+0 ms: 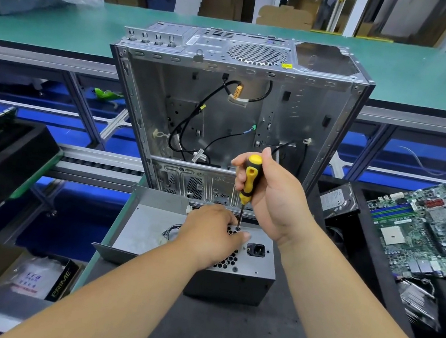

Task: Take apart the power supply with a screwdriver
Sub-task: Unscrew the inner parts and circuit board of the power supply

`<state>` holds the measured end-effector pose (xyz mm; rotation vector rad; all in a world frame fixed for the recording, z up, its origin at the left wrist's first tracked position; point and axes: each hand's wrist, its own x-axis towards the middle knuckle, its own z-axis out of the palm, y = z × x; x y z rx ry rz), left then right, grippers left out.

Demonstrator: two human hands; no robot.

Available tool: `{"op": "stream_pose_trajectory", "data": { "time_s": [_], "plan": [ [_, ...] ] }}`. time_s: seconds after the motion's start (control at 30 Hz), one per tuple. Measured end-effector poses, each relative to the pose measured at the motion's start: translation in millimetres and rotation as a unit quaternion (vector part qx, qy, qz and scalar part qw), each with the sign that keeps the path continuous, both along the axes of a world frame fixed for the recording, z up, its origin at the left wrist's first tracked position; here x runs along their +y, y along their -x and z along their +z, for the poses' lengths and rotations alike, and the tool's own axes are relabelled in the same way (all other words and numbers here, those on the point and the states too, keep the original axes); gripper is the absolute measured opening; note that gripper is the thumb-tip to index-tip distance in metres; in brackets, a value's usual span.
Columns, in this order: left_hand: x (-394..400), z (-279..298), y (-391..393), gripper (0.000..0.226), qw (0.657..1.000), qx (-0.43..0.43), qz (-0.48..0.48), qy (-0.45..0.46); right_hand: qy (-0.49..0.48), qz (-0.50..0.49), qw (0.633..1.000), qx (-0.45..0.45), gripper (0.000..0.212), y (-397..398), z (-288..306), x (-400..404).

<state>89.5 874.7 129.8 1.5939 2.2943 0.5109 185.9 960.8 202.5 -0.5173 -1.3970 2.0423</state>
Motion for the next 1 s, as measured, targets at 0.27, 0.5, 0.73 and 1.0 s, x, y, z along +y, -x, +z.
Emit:
{"op": "stream_pose_trajectory", "data": {
  "time_s": [0.27, 0.5, 0.73, 1.0],
  "plan": [
    [-2.3, 3.0, -1.4, 0.03, 1.0, -0.005, 0.0, -0.006, -0.048, -0.021, 0.999, 0.007, 0.017, -4.2, -2.3, -4.2],
    [-2.3, 3.5, -1.1, 0.03, 1.0, -0.005, 0.0, -0.007, -0.056, -0.024, 0.998, -0.026, 0.027, -5.2, -1.4, -1.7],
    [-1.8, 0.4, -1.4, 0.033, 1.0, -0.007, 0.007, -0.006, -0.028, -0.007, 1.0, 0.008, 0.049, -3.7, -0.3, -1.2],
    [-2.3, 0.9, -1.3, 0.036, 1.0, -0.002, 0.005, -0.006, -0.055, -0.026, 0.998, 0.004, 0.017, -5.5, 1.3, -6.8]
  ]
}}
